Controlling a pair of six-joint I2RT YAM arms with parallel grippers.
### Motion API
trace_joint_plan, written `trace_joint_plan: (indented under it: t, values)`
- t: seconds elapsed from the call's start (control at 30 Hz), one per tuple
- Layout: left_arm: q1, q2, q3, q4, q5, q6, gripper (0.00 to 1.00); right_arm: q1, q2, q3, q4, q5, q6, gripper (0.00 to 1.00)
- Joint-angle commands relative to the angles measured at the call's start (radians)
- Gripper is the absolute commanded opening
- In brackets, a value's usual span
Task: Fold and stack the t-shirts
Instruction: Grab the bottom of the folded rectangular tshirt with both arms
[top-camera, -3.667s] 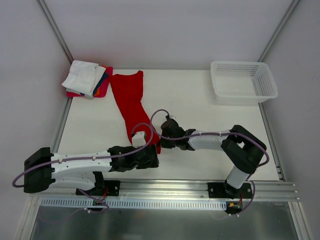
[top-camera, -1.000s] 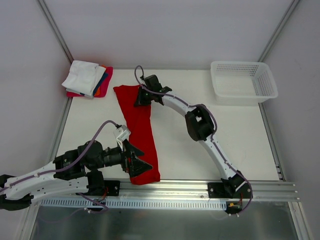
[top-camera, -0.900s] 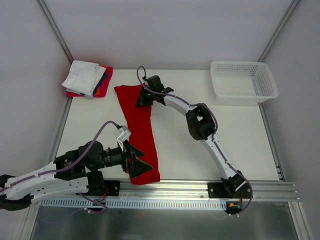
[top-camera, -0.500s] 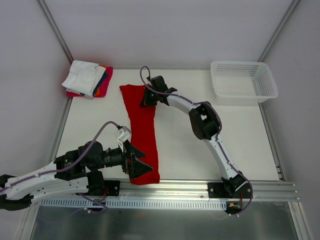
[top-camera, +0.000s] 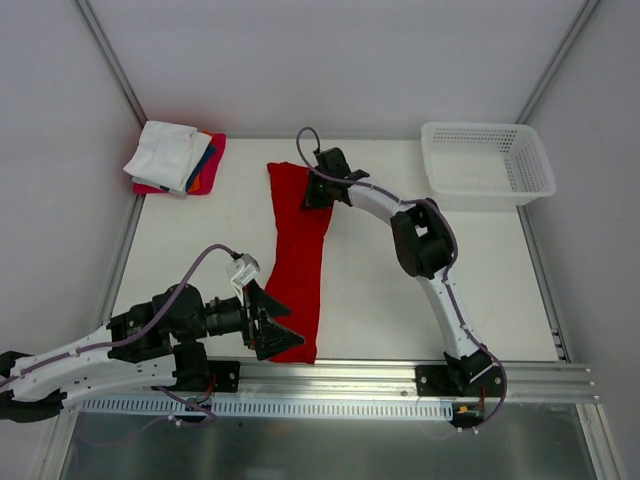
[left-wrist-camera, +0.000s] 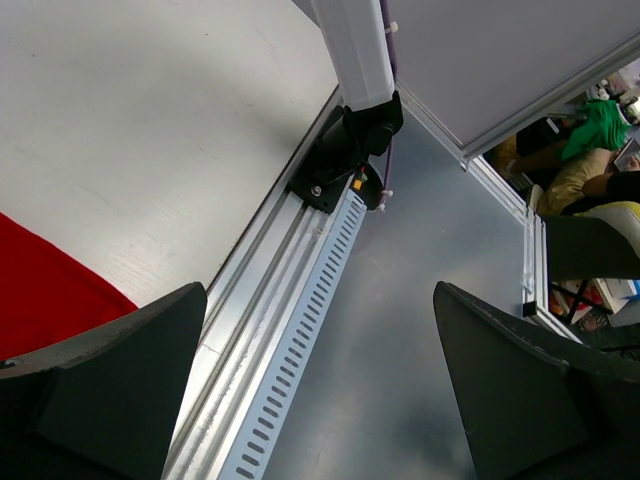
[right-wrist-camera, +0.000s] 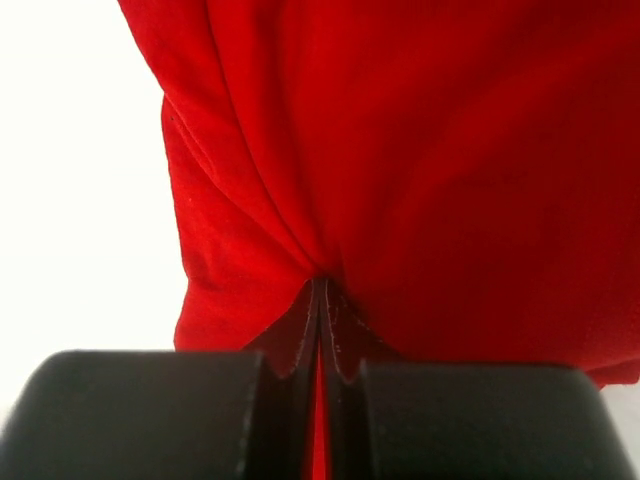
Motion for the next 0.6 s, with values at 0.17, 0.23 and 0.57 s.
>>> trace_joint_plan:
  t: [0.17,0.23,0.57]
  values:
    - [-0.004,-0.053,-0.034,0.040,0.007,0.014,0.99,-0.092,-0.065,-0.045,-0.134,0.098,-0.074,0.01]
    - [-0.004,-0.045,-0.035,0.039,0.004,0.013,0.99,-0.101,-0.059,-0.027,-0.142,0.083,-0.075,0.01]
    - [-0.004,0.007,-0.025,0.044,-0.010,0.039,0.99,-0.090,0.079,0.142,-0.116,-0.061,-0.034,0.01]
